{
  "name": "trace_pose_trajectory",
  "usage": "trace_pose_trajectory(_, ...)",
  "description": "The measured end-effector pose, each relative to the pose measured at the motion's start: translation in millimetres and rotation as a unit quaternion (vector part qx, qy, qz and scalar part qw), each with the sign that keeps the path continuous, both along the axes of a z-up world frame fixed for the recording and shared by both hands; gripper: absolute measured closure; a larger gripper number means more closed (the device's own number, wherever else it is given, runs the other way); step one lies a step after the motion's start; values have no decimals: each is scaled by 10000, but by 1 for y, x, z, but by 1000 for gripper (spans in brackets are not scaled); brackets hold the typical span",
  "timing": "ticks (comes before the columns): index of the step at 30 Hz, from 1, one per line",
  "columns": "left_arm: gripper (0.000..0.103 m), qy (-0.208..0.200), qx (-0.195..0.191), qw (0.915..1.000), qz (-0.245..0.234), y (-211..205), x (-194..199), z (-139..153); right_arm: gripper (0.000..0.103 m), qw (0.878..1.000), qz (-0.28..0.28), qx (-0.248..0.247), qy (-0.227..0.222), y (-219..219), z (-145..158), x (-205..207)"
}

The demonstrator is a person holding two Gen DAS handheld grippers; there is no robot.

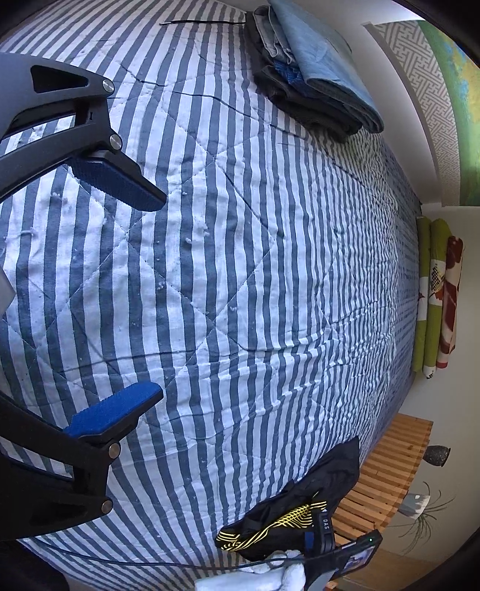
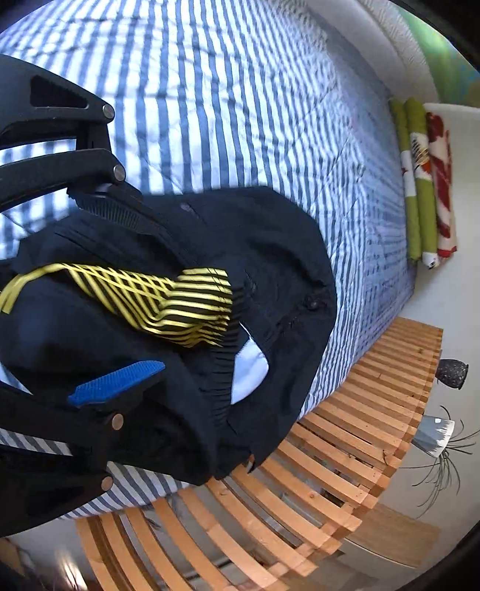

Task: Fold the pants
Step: 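Grasp the black garment with yellow stripes with the right tool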

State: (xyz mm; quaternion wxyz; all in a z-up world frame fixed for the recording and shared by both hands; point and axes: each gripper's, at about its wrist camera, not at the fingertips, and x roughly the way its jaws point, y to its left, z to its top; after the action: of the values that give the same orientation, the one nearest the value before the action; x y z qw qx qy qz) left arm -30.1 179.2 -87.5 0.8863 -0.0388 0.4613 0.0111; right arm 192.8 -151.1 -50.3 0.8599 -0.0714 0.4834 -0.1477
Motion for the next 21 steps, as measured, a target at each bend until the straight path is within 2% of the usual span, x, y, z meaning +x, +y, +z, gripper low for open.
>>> trace_pose_trajectory(3,15,-6,33,10000,19,5,0,0,55,9992,-220,31,338,-14,-13,12)
trace_pose_trajectory(4,16,0,3,10000,34,7,0,0,67,9988,-275,50,400,-19,-16,12)
trace_pose_trajectory(5,18,12,-41,10000,48,9,-1,1,85,9984,-317,119,447,-25,-17,10)
trace_pose_trajectory(7,24,37,-107,9999,66,12,-2,2,99,9977,-402,370,413,-36,-13,2)
trace_pose_trajectory(8,24,29,-125,9999,71,14,-3,3,101,9972,-416,542,291,-40,-5,-6)
trace_pose_trajectory(11,24,-58,-130,9999,93,17,-6,10,101,9972,-361,660,-29,-44,17,-28)
trace_pose_trajectory(13,24,-156,-128,9997,125,20,-10,16,101,9944,-233,1004,-230,-40,38,-47)
trace_pose_trajectory(17,24,-285,-227,9989,298,31,-14,28,101,9887,320,1274,-724,-9,92,-102)
trace_pose_trajectory(21,24,-423,-336,9975,449,43,-17,40,101,9787,1029,1563,-840,36,134,-145)
